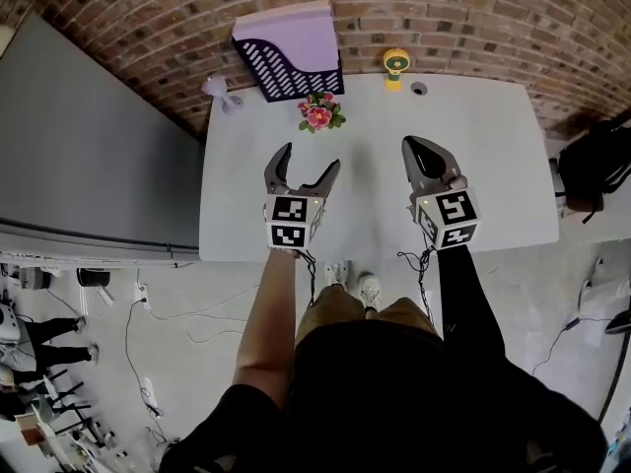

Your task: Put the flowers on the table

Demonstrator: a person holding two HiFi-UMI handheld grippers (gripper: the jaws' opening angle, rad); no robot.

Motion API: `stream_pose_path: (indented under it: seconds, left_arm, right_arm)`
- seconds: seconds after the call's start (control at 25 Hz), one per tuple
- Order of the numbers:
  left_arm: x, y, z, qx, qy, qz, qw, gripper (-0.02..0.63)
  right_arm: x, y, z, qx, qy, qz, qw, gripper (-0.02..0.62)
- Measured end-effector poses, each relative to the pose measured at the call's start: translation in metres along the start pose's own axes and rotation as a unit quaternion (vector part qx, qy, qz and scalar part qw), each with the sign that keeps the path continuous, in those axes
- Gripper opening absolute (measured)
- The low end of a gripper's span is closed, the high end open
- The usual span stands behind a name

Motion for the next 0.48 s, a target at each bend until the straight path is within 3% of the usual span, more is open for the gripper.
stream_pose_path:
  seconds: [0.48]
  left_arm:
    - [-0.056,0.067,0.035,0.003,0.018,0.050,0.9986,0.403]
  right_arm:
    - [-0.028,0.039,0.003,-0.033,0.007,0.034,0.999,0.000]
Point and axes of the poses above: the fingertips, and each gripper's own axes: x forward along the fingers, z to its right, y out of its top, the point moved 5 cm from there along -x, backward along the fingers, and after that the axes turned 1 degree about y, right-handed, at the moved point
